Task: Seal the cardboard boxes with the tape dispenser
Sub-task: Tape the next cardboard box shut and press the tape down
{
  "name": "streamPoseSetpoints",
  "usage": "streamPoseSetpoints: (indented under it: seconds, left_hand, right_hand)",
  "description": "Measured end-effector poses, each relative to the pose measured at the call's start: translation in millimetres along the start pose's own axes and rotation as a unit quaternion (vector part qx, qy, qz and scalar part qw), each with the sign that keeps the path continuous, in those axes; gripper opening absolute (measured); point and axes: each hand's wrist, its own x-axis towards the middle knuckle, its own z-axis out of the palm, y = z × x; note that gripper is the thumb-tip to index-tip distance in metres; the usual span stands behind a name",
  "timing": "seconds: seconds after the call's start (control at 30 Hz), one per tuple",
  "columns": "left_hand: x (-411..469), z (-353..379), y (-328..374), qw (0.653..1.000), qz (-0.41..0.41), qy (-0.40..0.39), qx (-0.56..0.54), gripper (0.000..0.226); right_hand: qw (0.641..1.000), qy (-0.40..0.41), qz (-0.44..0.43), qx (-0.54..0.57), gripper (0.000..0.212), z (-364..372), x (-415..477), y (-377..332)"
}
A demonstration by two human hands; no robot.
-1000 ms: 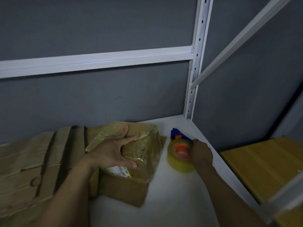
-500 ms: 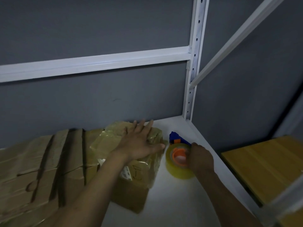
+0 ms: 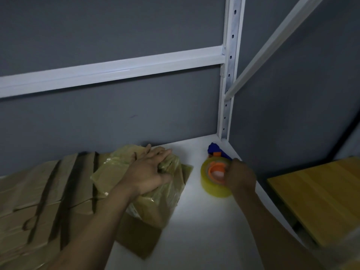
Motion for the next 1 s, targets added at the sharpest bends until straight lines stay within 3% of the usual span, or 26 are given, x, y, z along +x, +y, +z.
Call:
streamPoseSetpoints:
  seconds: [0.1,0.2,0.27,0.3,0.37,0.43,0.47,0.53,0.6,0.83,0.93,1.0]
  left_hand:
    - [17,5,12,0.995,-0.033,0.079,-0.052,0.085]
    - [34,11,24,0.976,-0.035,0.192,-0.099,0.046]
    - [38,7,24,0.972,0.002,0.201,-0.117,0.035]
    - [37,0,20,0.978,0.029,0.169,-0.122,0.043]
    - [31,-20,4,0.994,0.071,0.018,-0.078,0.075]
    - [24,-42,-18,0.986,0.075,-0.142,0.04,0.102]
    - [22,-50,-30,0.977,0.066,-0.181,0.088,0.109]
    - [19,-61,-49,0.971,0.031,-0.201,0.126,0.115]
    - [16,-59,-56,0.976,0.007,-0.188,0.106,0.108]
    - [9,-12,-34,1.0,0.008,-0.008,-0.013,0.124]
    - [1,-23,-30,0.988,0.006,0.145,-0.044,0.072]
    - [-6,-32,-28,0.949,0.008,0.262,-0.173,0.059]
  right_hand:
    - [0.998,0.032,-0.042,0.046,0.02,0,-11,1]
    - [0.982,0.068,-0.08,0.158,0.03,-9,-15,0]
    - [0.964,0.106,-0.1,0.221,0.037,-21,-17,-1]
    - [0.955,0.123,-0.111,0.246,0.039,-26,-18,-2]
    - [0.937,0.154,-0.13,0.286,0.04,-39,-22,-5]
    - [0.921,0.189,-0.151,0.307,0.041,-52,-25,-11]
    - [0.914,0.205,-0.16,0.312,0.044,-57,-24,-16]
    - [0.906,0.216,-0.17,0.321,0.048,-66,-24,-28]
    - [0.903,0.221,-0.174,0.324,0.042,-77,-24,-43]
    - [0.878,0.274,-0.284,0.27,0.04,-98,-21,-96]
    - [0.868,0.283,-0.338,0.226,0.045,-89,-14,-102]
    - [0.859,0.282,-0.362,0.227,0.044,-84,-13,-101]
